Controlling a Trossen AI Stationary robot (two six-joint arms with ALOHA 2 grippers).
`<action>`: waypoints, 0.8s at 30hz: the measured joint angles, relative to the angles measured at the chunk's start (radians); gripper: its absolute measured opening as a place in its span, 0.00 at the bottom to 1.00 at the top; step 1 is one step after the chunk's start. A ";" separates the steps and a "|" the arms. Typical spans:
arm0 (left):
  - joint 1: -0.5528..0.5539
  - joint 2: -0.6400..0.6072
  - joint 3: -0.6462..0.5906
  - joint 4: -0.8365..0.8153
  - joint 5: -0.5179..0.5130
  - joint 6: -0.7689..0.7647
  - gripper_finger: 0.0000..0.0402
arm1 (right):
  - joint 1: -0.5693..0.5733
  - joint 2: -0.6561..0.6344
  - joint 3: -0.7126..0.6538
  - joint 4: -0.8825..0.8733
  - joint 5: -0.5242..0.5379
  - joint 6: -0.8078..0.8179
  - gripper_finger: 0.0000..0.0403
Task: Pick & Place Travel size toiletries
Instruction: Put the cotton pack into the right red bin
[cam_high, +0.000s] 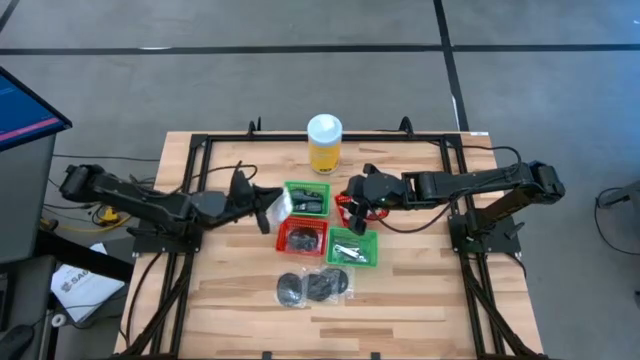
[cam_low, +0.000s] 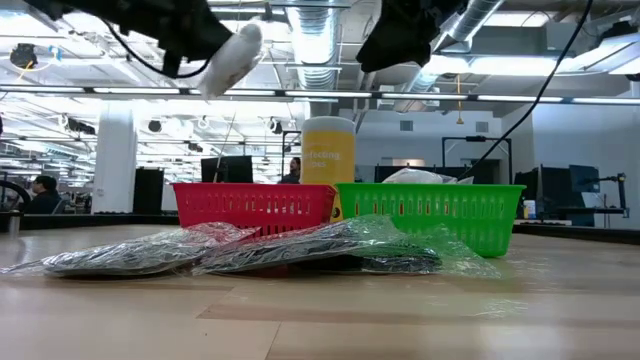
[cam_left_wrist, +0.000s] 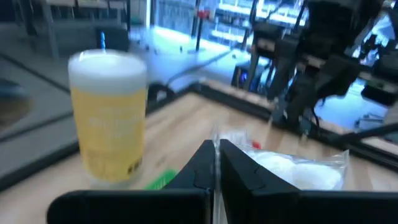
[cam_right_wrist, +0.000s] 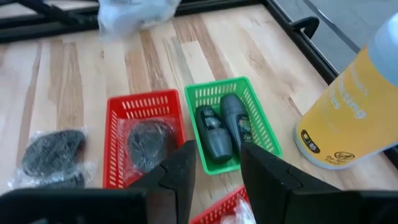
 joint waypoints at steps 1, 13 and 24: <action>0.000 0.022 0.000 0.046 -0.007 0.027 0.00 | 0.000 0.000 0.000 0.006 0.000 0.003 0.29; 0.000 0.290 0.000 0.579 -0.137 0.254 0.00 | 0.000 0.088 -0.002 0.188 -0.001 0.009 0.29; 0.011 0.431 0.079 0.661 -0.234 0.359 0.01 | 0.000 0.158 0.003 0.404 -0.002 -0.018 0.29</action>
